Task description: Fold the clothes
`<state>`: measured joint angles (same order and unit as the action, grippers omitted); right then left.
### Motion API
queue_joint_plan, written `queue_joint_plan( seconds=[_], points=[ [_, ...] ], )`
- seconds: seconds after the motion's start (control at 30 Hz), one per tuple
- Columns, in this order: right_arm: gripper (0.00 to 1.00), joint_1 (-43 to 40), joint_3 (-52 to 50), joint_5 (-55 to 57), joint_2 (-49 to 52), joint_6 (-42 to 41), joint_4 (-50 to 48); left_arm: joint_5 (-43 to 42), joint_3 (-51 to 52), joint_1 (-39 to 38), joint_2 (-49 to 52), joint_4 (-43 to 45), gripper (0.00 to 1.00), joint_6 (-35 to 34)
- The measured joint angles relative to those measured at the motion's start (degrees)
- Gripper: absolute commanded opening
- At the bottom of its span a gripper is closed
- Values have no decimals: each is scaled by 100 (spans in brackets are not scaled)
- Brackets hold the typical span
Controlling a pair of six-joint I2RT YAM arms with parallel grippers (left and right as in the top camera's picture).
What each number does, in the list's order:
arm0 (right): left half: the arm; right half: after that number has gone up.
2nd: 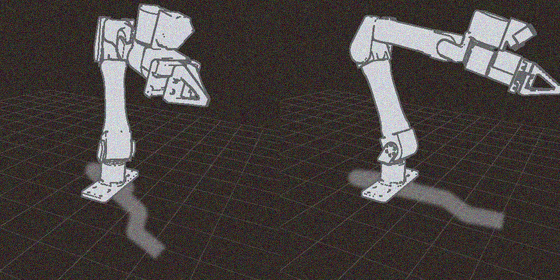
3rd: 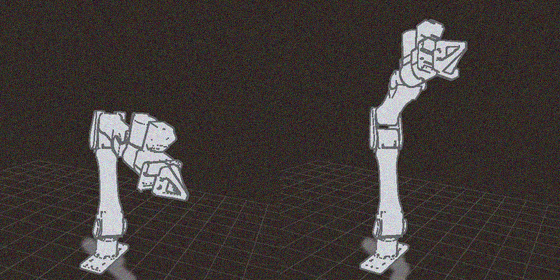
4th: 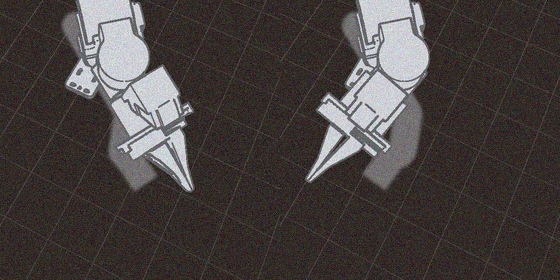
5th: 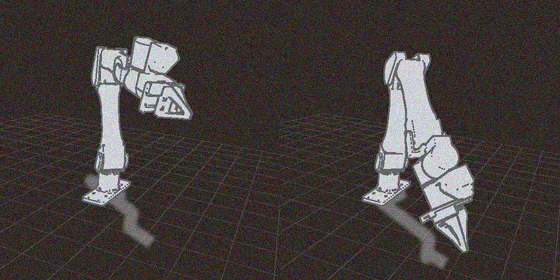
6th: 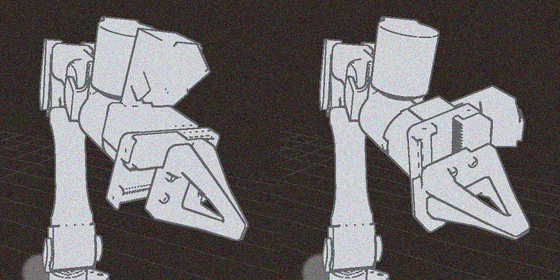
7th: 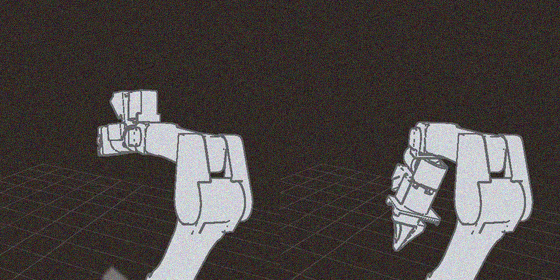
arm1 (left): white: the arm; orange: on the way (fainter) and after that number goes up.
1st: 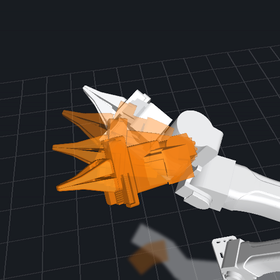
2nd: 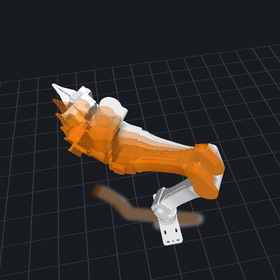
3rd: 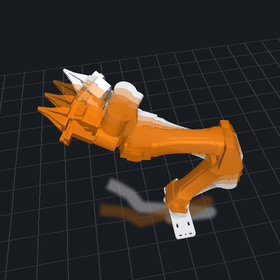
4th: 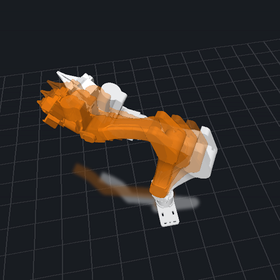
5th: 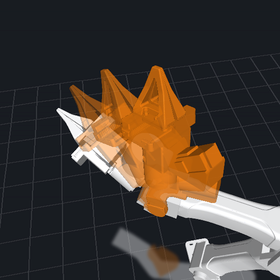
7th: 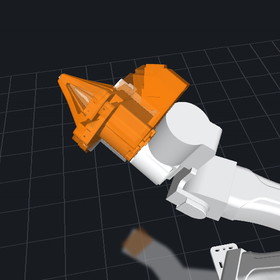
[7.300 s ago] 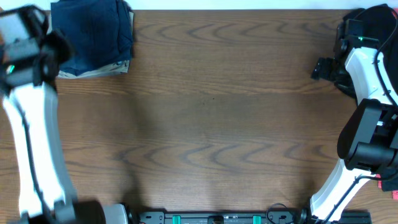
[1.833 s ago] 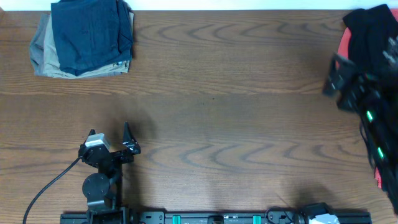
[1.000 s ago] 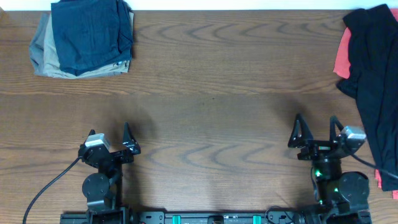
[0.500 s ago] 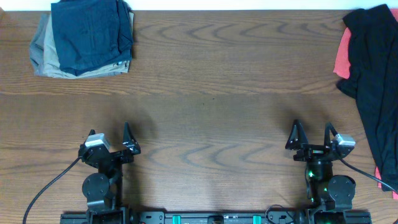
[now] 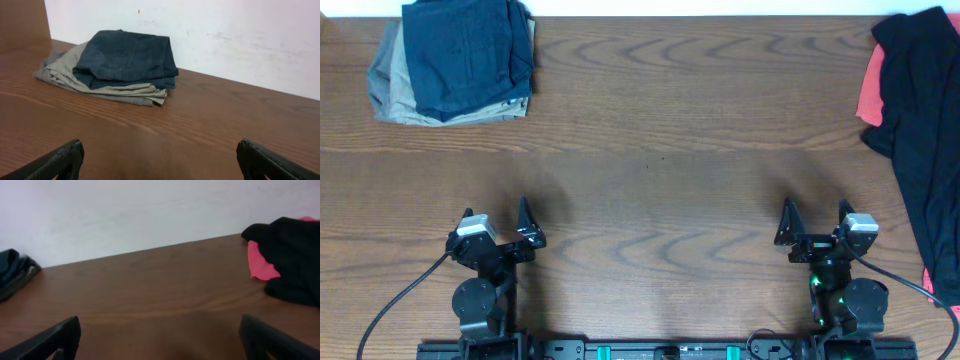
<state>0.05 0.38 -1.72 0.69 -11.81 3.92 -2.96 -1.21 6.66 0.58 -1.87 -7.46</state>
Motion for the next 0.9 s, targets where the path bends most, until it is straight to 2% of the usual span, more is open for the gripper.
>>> queue_joint_plan(
  seconds=[0.37,0.9],
  points=[
    [99,-221,0,22,0,1469,2,-2,0,0,2,0,98,0],
    [99,-223,0,20,0,1738,2,0,0,0,2,0,98,0]
  ],
)
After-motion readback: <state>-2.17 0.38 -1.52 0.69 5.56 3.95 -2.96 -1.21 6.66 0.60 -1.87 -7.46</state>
